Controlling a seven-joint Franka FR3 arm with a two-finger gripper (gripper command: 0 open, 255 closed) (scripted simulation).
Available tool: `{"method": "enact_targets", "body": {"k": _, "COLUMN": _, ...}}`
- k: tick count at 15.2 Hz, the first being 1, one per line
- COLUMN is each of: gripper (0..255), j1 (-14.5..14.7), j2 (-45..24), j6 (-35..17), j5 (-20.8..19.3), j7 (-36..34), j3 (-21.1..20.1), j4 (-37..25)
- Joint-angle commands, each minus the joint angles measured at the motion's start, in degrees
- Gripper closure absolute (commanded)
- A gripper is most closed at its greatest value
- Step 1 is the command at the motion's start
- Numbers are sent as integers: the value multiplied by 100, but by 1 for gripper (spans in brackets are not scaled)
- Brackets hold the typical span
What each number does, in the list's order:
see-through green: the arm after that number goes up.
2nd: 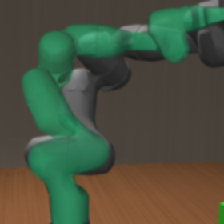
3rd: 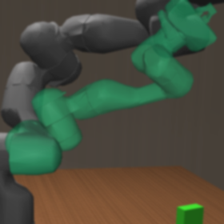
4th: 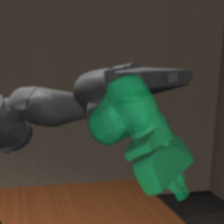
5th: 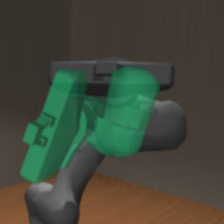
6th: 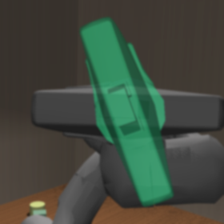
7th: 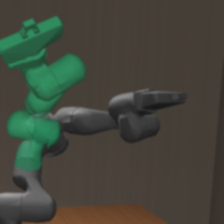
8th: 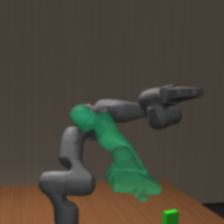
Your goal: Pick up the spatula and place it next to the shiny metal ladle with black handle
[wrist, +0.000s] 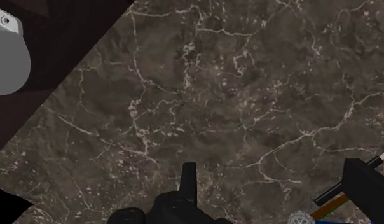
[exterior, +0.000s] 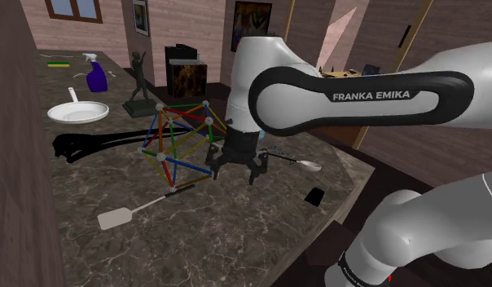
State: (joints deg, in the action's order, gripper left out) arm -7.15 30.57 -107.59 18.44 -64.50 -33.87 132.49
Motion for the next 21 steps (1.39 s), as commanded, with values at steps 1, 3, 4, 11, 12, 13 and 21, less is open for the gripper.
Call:
{"method": "enact_targets", "body": {"k": 1, "gripper": 0, "j1": -229, "j2": -460, "j6": -232, "j5": -101, "j7": -761, "j3": -451, "j4": -286}}
{"method": "enact_targets", "body": {"k": 3, "gripper": 0, "j1": -484, "j2": -942, "j6": -447, "j5": -315, "j7": -1482, "j3": -878, "j4": -560}}
{"method": "enact_targets", "body": {"k": 4, "gripper": 0, "j1": -621, "j2": -1209, "j6": -547, "j5": -469, "j7": -1863, "j3": -1096, "j4": -710}}
{"method": "enact_targets", "body": {"k": 11, "gripper": 0, "j1": -1042, "j2": -3763, "j6": -830, "j5": -2690, "j7": -5092, "j3": -2179, "j4": -2035}}
{"method": "enact_targets", "body": {"k": 12, "gripper": 0, "j1": -871, "j2": -4145, "j6": -775, "j5": -3041, "j7": -5529, "j3": -2101, "j4": -2271}}
{"method": "enact_targets", "body": {"k": 13, "gripper": 0, "j1": -677, "j2": -4493, "j6": -706, "j5": -3342, "j7": -5918, "j3": -1986, "j4": -2516}}
{"method": "enact_targets", "body": {"k": 21, "gripper": 0, "j1": 780, "j2": -6544, "j6": -44, "j5": -4529, "j7": -7861, "j3": -844, "j4": -4688}}
